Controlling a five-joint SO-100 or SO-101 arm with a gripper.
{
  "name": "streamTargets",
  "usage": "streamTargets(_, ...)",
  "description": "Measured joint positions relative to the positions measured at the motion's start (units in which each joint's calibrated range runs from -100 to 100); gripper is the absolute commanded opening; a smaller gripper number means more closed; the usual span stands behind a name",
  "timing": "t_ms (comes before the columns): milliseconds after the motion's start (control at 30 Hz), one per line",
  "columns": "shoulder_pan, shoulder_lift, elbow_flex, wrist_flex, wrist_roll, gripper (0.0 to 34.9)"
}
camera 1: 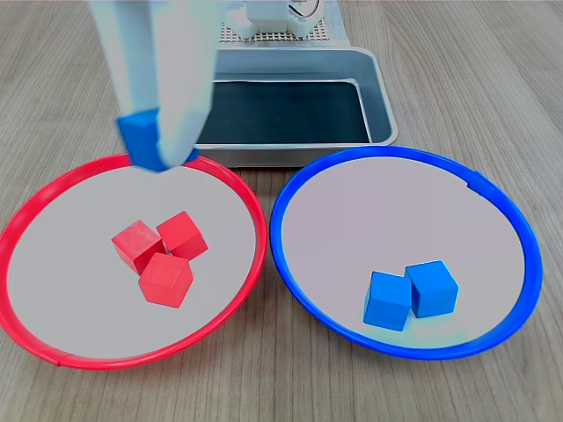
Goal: Relocate any blue block in the red dish to the blue dish, correcting any misplacements.
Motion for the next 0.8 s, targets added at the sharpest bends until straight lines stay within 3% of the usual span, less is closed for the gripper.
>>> streamTargets(233, -12.48, -3.24, 0.45, 12.07, -9.82, 0.3)
streamTargets(433, -16.11, 1.96, 0.36, 13.38, -15.63, 0.3)
streamTargets(800, -17.79, 13.90, -8.53, 17.62, -20.85, 0.3)
